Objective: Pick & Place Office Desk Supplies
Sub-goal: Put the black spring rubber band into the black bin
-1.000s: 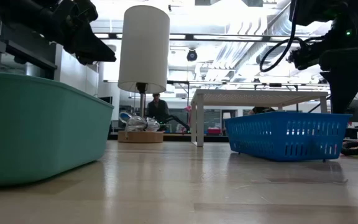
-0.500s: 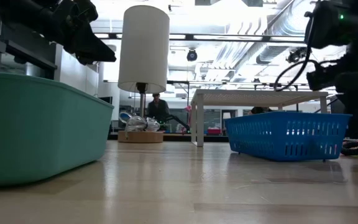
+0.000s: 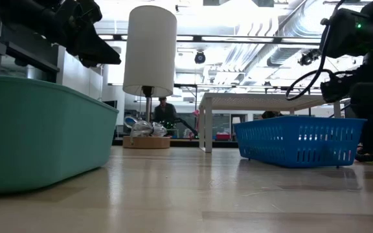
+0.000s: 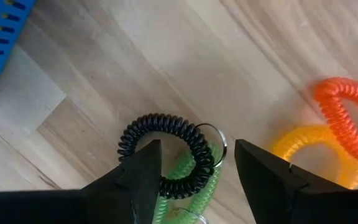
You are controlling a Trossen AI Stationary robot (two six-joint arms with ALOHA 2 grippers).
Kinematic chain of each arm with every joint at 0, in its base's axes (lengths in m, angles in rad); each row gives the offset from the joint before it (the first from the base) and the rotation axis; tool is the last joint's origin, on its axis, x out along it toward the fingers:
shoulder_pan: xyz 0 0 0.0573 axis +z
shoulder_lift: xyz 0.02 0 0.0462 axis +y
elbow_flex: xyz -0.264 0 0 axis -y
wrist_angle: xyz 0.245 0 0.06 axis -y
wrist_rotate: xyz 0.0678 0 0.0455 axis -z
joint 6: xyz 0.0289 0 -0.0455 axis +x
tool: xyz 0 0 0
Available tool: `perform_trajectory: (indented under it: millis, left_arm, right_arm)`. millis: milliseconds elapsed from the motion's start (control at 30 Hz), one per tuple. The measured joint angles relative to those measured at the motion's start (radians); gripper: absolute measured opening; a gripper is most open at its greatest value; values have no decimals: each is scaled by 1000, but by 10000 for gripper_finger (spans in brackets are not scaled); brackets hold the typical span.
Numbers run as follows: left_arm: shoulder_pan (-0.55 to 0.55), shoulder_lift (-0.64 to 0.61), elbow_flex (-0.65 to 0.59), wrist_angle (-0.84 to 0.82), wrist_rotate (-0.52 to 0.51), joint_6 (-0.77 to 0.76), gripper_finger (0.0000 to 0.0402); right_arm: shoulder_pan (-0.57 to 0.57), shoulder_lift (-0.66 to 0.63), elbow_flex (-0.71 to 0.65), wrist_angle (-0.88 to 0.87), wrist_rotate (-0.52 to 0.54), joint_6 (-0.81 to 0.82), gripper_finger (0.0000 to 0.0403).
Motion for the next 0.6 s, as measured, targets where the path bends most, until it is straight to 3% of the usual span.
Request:
perform_trajectory:
  millis: [233,600]
  left_arm:
    - [0,0,0,0,0,0,119]
    - [0,0,0,0,0,0,119]
  right_arm:
    - [0,0,0,4,20,0,185]
    - [0,0,0,5,22,4,118]
